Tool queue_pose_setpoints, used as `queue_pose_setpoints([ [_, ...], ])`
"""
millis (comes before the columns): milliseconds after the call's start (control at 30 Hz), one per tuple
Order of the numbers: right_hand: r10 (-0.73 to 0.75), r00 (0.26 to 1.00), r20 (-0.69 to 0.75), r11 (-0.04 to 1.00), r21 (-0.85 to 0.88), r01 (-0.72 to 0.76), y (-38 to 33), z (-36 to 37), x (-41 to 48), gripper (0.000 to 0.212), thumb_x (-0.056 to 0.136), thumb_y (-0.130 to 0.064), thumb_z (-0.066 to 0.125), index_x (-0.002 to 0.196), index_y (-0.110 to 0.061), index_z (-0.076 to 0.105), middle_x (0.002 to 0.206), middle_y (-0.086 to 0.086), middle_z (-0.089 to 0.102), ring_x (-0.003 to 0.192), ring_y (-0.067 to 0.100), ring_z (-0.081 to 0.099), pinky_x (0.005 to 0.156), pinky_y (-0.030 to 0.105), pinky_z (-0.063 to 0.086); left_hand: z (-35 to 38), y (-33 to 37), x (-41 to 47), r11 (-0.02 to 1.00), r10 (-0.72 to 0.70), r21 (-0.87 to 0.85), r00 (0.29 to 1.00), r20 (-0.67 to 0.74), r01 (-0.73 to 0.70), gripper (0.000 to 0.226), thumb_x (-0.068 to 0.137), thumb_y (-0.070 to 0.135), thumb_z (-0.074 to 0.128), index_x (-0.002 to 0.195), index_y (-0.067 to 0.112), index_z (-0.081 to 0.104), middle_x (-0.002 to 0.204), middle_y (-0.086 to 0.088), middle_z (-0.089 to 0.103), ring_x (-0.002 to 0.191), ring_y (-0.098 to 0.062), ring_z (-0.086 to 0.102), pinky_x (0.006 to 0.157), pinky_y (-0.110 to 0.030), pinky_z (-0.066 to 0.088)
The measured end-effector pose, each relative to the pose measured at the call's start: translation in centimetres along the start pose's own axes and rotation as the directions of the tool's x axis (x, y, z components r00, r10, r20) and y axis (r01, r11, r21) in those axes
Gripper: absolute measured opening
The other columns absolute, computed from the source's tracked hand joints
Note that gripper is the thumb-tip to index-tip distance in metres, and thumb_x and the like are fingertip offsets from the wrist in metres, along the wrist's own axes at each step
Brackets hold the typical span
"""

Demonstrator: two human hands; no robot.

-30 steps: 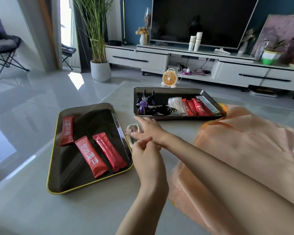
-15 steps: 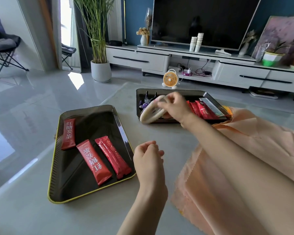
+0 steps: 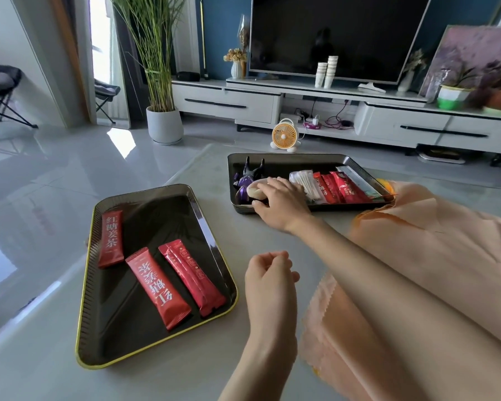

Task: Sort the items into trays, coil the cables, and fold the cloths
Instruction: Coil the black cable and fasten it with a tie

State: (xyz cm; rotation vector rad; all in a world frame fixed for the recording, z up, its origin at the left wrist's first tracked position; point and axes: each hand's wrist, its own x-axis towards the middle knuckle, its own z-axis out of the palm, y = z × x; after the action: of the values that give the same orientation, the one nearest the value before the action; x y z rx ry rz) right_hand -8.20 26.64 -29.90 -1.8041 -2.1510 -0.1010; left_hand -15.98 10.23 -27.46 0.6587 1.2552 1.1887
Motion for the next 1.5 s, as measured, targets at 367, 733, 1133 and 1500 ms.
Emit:
queue_pose_setpoints([
  [367, 0.196, 0.981, 0.004, 0.936, 0.298, -0.189, 12.1, -10.0, -22.1, 0.026, 0.089, -0.013, 0.059, 0.115, -0.014, 0.061, 0.11, -0.006, 0.058, 0.106, 0.008, 0.05, 0.08, 0.003, 0.028, 2.0, -2.2, -4.4, 0.958, -0.016, 0.279, 0.956, 0.292, -0.069, 0.012, 0.091, 0.012, 0.051, 0.085, 0.013, 0.06, 0.076, 0.0, 0.066, 0.066, -0.011, 0.06, 0.062, -0.021, 0.044],
  [733, 0.739, 0.61, -0.287, 0.661, 0.485, -0.572, 25.6, -17.1, -44.1, 0.017, 0.082, 0.01, 0.054, 0.085, 0.0, 0.067, 0.085, 0.011, 0.069, 0.08, 0.021, 0.059, 0.066, 0.019, 0.035, 8.3, -9.2, -13.7, 0.925, -0.061, 0.365, 0.91, 0.411, -0.103, 0.014, 0.091, 0.007, 0.052, 0.084, 0.007, 0.065, 0.067, -0.003, 0.07, 0.066, -0.018, 0.063, 0.062, -0.028, 0.046],
  [1133, 0.605, 0.721, -0.339, 0.782, 0.081, -0.618, 30.7, -17.7, -48.0, 0.022, 0.081, -0.007, 0.057, 0.101, -0.01, 0.067, 0.105, 0.008, 0.064, 0.104, 0.03, 0.053, 0.087, 0.037, 0.037, 21.6, -16.2, -21.8, 0.871, -0.131, 0.451, 0.79, 0.599, -0.197, 0.025, 0.089, -0.004, 0.047, 0.076, 0.01, 0.063, 0.062, 0.002, 0.067, 0.054, -0.009, 0.061, 0.057, -0.023, 0.043],
  [1500, 0.562, 0.82, -0.11, 0.826, 0.022, -0.564, 29.0, -18.5, -45.4, 0.019, 0.092, -0.003, 0.038, 0.104, -0.011, 0.05, 0.115, 0.006, 0.054, 0.104, 0.027, 0.052, 0.08, 0.034, 0.033, 24.3, -17.8, -21.7, 0.919, -0.193, 0.391, 0.799, 0.57, -0.057, 0.022, 0.096, 0.016, 0.044, 0.086, 0.008, 0.061, 0.079, -0.009, 0.068, 0.068, -0.018, 0.062, 0.063, -0.025, 0.048],
])
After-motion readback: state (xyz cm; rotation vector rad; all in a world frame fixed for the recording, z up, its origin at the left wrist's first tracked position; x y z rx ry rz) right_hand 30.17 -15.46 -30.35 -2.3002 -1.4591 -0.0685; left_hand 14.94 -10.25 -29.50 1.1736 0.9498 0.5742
